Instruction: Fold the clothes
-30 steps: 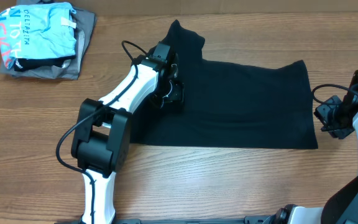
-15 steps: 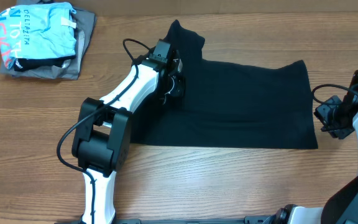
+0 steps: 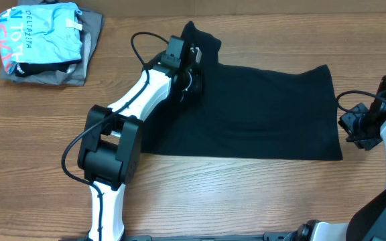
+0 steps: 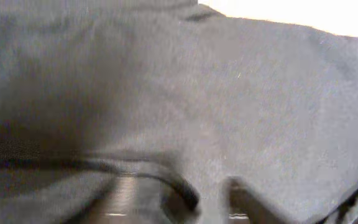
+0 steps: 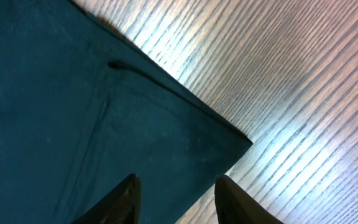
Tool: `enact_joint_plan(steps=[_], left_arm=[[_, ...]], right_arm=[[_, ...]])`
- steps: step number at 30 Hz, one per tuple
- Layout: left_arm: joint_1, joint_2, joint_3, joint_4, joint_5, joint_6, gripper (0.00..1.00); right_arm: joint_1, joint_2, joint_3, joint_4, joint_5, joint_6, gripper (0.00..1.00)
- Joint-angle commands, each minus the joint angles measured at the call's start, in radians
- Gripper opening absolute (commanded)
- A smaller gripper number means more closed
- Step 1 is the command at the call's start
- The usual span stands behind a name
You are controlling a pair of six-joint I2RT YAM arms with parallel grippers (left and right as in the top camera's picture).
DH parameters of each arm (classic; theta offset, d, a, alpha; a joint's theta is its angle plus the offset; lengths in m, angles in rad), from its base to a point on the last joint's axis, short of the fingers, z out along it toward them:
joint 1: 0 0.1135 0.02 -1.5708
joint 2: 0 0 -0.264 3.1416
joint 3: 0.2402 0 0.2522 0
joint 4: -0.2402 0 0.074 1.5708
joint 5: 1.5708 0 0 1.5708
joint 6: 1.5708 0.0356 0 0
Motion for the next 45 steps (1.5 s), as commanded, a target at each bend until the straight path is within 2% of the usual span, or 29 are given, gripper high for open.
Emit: enact_joint_plan(steps=[1, 4, 6, 12, 13, 19, 21, 25, 26, 27, 28, 39, 41, 45], left_arm=[[-0.001, 0.014, 0.014, 0.021, 0.008, 0.005, 0.87], [0.005, 0.014, 0.016, 0.005, 0.008, 0.027, 0.93], [0.016, 0.012, 0.031, -0.058, 0.013, 0.026, 0.93], [0.077, 0.012, 0.146, -0.414, 0.019, 0.061, 0.84], [0.087, 0.012, 0.163, -0.466, 0.019, 0.079, 0.81], [0.113, 0.013, 0.190, -0.691, 0.008, 0.139, 0.45], [0.112, 0.013, 0.177, -0.720, -0.024, 0.139, 0.36], [0.112, 0.013, 0.143, -0.727, -0.053, 0.136, 0.26], [0.113, 0.013, 0.132, -0.722, -0.053, 0.134, 0.19], [0.113, 0.013, 0.117, -0.714, -0.052, 0.133, 0.08], [0.113, 0.013, 0.099, -0.706, -0.052, 0.130, 0.04], [0.129, 0.013, -0.080, -0.628, -0.043, 0.114, 0.04], [0.147, 0.013, -0.111, -0.634, -0.074, 0.094, 0.04], [0.179, 0.013, -0.154, -0.636, -0.130, 0.074, 0.04]], right_arm=[[-0.001, -0.003, 0.012, -0.002, -0.002, -0.007, 0.42], [-0.001, -0.003, 0.012, -0.001, -0.002, -0.007, 0.42], [-0.001, -0.003, 0.012, -0.003, -0.003, -0.007, 0.43], [0.000, -0.003, 0.006, -0.018, -0.006, -0.007, 0.41], [0.000, -0.003, 0.000, -0.014, -0.006, -0.007, 0.39], [0.000, 0.000, -0.111, 0.087, -0.072, -0.007, 0.20], [0.000, 0.000, -0.152, 0.134, -0.100, -0.007, 0.17], [0.000, 0.003, -0.230, 0.237, -0.180, -0.006, 0.13], [0.000, 0.003, -0.243, 0.254, -0.204, -0.005, 0.12], [0.000, 0.006, -0.257, 0.270, -0.229, -0.002, 0.12], [0.000, 0.010, -0.270, 0.280, -0.240, 0.004, 0.12], [0.000, 0.098, -0.327, 0.337, -0.207, 0.045, 0.08], [0.000, 0.130, -0.327, 0.336, -0.121, 0.100, 0.06], [-0.001, 0.173, -0.327, 0.336, -0.105, 0.111, 0.06]])
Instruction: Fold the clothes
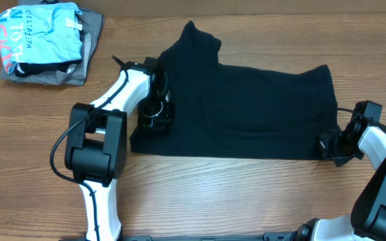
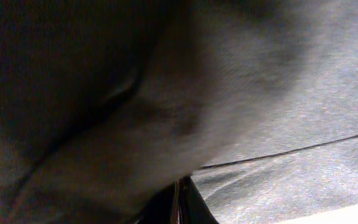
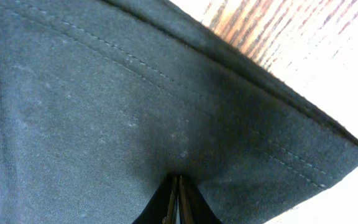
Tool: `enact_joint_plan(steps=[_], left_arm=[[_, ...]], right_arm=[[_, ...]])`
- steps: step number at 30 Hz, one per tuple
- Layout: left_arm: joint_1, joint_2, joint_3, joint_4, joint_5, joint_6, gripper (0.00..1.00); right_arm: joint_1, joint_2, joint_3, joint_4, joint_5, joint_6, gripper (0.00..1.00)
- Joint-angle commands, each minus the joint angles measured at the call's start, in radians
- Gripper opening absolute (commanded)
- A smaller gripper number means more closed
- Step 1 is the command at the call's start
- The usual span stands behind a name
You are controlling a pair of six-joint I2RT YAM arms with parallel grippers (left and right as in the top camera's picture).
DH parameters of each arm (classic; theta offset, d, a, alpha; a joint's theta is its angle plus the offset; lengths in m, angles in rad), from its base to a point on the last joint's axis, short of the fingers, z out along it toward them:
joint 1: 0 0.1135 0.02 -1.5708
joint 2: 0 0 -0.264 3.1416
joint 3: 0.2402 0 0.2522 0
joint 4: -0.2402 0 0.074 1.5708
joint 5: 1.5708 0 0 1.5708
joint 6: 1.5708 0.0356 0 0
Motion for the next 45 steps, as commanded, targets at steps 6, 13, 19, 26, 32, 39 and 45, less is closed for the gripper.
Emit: enact_joint_plan(steps=[6, 13, 19, 26, 32, 39, 45], left_arm=[[0.089, 0.018, -0.147, 0.001, -0.097, -0.042, 0.04], [0.102, 0.016, -0.182, -0.047, -0.085, -0.079, 0.04], [0.090, -0.025, -0.182, -0.133, -0.088, -0.116, 0.04], [0.084, -0.150, -0.183, -0.230, -0.155, -0.174, 0.04], [0.055, -0.357, -0.175, -0.161, -0.222, -0.220, 0.04], [0.055, -0.441, -0.028, 0.091, -0.220, -0.121, 0.65], [0.063, -0.385, 0.056, 0.430, -0.205, 0.082, 0.79]], right_arm=[[-0.001, 0.076, -0.013, -0.021, 0.098, 0.093, 0.04], [-0.001, 0.068, -0.013, -0.123, 0.187, 0.214, 0.04], [-0.001, -0.005, -0.013, -0.249, 0.278, 0.289, 0.04], [-0.002, -0.172, -0.013, -0.373, 0.362, 0.337, 0.04], [-0.002, -0.362, 0.020, -0.375, 0.362, 0.290, 0.04], [-0.002, -0.424, 0.201, -0.276, 0.174, 0.010, 0.90], [-0.002, -0.415, 0.274, -0.177, 0.009, -0.065, 0.92]])
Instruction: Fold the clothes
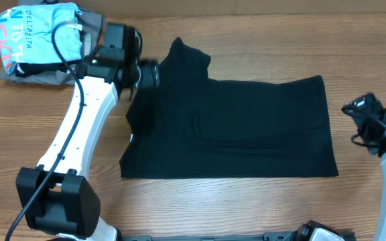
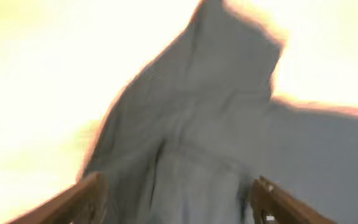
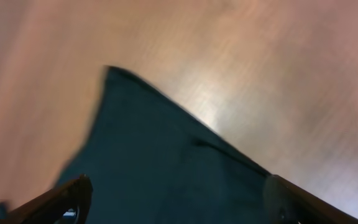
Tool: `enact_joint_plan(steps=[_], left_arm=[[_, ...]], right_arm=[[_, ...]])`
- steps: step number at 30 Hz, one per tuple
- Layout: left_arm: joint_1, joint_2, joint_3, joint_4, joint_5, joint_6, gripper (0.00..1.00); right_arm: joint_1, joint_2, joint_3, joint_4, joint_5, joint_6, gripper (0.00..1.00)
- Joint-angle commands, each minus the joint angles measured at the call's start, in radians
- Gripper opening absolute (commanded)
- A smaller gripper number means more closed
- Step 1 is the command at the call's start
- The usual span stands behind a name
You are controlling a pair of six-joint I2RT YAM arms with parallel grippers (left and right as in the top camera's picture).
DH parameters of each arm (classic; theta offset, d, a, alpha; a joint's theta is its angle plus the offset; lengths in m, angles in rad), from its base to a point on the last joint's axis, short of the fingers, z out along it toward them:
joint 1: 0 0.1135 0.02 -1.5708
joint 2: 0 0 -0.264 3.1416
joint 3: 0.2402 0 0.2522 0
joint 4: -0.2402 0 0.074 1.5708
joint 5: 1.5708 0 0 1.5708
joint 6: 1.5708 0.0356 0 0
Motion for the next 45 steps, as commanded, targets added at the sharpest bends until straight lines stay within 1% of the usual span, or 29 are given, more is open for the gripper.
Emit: enact_joint_plan(steps=[1, 2, 3, 5, 6, 8, 11, 15, 18, 20, 22, 25, 29, 32, 36, 40, 42, 45], left_arm=[[0.005, 0.060, 0.056, 0.128, 0.010, 0.168, 0.79], [0.005, 0.085, 0.070, 0.166, 0.021, 0.196, 0.80], [0.004, 0.110, 0.085, 0.190, 0.025, 0.208, 0.82], [0.003, 0.176, 0.127, 0.223, 0.023, 0.229, 0.91], [0.003, 0.212, 0.149, 0.238, 0.024, 0.240, 1.00], [0.003, 0.285, 0.190, 0.275, 0.041, 0.266, 1.00], [-0.005, 0.397, 0.241, 0.334, 0.111, 0.325, 1.00], [-0.030, 0.494, 0.254, 0.414, 0.102, 0.390, 1.00], [-0.052, 0.555, 0.254, 0.492, 0.064, 0.404, 1.00], [-0.061, 0.571, 0.254, 0.521, 0.064, 0.408, 0.98], [-0.068, 0.582, 0.254, 0.542, 0.065, 0.408, 0.91], [-0.075, 0.597, 0.254, 0.565, 0.064, 0.408, 0.85], [-0.075, 0.611, 0.254, 0.571, 0.053, 0.408, 0.84], [-0.074, 0.634, 0.254, 0.578, -0.007, 0.408, 0.83], [-0.068, 0.662, 0.254, 0.599, -0.010, 0.407, 0.84], [-0.066, 0.687, 0.254, 0.608, -0.011, 0.404, 0.81], [-0.064, 0.694, 0.254, 0.612, -0.010, 0.403, 0.77], [-0.062, 0.702, 0.254, 0.615, -0.010, 0.399, 0.62]], right_arm=[[-0.002, -0.009, 0.031, 0.015, -0.126, -0.077, 0.92], [-0.002, -0.008, 0.031, 0.013, -0.136, -0.077, 0.92], [-0.002, -0.008, 0.030, 0.004, -0.145, -0.083, 0.92], [-0.001, -0.008, 0.030, -0.023, -0.160, -0.096, 0.92], [-0.001, -0.008, 0.030, -0.041, -0.161, -0.100, 0.92], [-0.001, -0.008, 0.030, -0.072, -0.161, -0.121, 0.92], [-0.001, -0.008, 0.030, -0.106, -0.161, -0.142, 0.92], [-0.001, -0.008, 0.030, -0.130, -0.161, -0.144, 0.92], [-0.001, -0.008, 0.030, -0.142, -0.161, -0.156, 0.92], [-0.001, -0.008, 0.030, -0.150, -0.160, -0.174, 0.92], [-0.001, -0.008, 0.030, -0.160, -0.157, -0.174, 0.92], [-0.001, -0.008, 0.030, -0.161, -0.157, -0.189, 0.92], [-0.001, -0.008, 0.030, -0.163, -0.158, -0.192, 0.92], [-0.001, -0.008, 0.029, -0.164, -0.158, -0.192, 0.92], [-0.001, -0.008, 0.027, -0.167, -0.158, -0.192, 0.92], [-0.001, -0.008, 0.026, -0.176, -0.158, -0.192, 0.92], [-0.001, -0.008, 0.026, -0.175, -0.158, -0.192, 0.92], [-0.001, -0.008, 0.026, -0.174, -0.158, -0.192, 0.91]])
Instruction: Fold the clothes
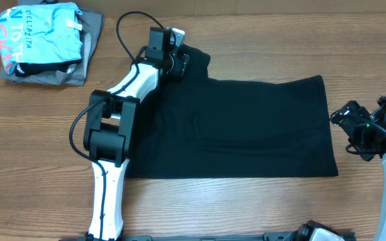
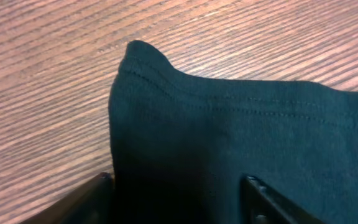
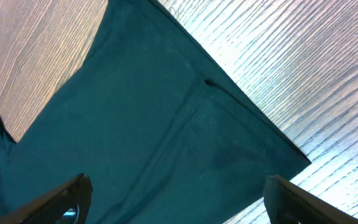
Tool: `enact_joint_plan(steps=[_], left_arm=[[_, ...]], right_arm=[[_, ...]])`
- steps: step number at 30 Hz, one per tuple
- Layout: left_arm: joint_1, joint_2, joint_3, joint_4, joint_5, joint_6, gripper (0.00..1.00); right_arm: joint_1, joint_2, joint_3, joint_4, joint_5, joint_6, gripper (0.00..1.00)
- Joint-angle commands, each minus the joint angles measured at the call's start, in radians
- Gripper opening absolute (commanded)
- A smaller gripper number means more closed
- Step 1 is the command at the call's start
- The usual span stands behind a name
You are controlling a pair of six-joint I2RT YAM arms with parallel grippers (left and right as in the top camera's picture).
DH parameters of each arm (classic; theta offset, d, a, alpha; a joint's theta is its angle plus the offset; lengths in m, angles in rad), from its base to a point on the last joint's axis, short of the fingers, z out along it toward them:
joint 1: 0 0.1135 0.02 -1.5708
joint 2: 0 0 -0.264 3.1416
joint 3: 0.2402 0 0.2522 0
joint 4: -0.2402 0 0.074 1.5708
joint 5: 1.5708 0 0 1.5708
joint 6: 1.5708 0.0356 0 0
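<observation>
A black T-shirt lies flat across the wooden table, its sleeve pointing to the far left. My left gripper is open at that sleeve. In the left wrist view its fingers straddle the sleeve's hemmed end, with my left gripper low over the cloth. My right gripper hangs open just off the shirt's right edge. In the right wrist view my right gripper is above the shirt's right part with nothing between its fingers.
A stack of folded clothes, light blue on top of grey, sits at the far left corner. Bare wooden table runs along the front of the shirt and to its right.
My left gripper was open to the left of the sleeve; now it is down at the sleeve's end. My right gripper has come slightly closer to the shirt's right edge. The shirt lies as before.
First my left gripper was on the shirt near the sleeve and my right was open by the right corner. Then both were shut on the shirt's left edge and front right corner. Afterwards both were open and clear, the shirt lying flatter and nearer the front.
</observation>
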Motion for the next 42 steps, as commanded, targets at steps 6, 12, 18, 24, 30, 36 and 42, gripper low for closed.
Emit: enact_joint_plan(steps=[6, 12, 18, 24, 30, 36, 42], left_arm=[[0.008, 0.047, 0.025, 0.005, -0.011, 0.003, 0.04], [0.008, 0.047, 0.025, 0.012, -0.011, -0.001, 0.04], [0.007, 0.047, 0.025, 0.005, -0.011, -0.001, 0.04], [0.006, 0.047, 0.025, 0.001, -0.011, -0.001, 0.04], [0.006, 0.047, 0.025, -0.023, -0.011, -0.001, 0.04], [0.006, 0.047, 0.025, -0.053, -0.011, -0.001, 0.04], [0.006, 0.047, 0.025, -0.071, -0.011, -0.001, 0.05]], right_arm=[[-0.001, -0.008, 0.015, 0.037, -0.002, -0.007, 0.88], [0.005, -0.006, 0.015, 0.156, -0.006, -0.014, 0.88], [0.076, 0.079, 0.015, 0.368, -0.001, -0.079, 0.88], [0.113, 0.355, 0.069, 0.497, 0.000, -0.120, 0.88], [0.158, 0.585, 0.201, 0.522, 0.109, -0.178, 0.85], [0.183, 0.715, 0.274, 0.591, 0.183, -0.214, 0.83], [0.183, 0.787, 0.277, 0.701, 0.183, -0.218, 0.80]])
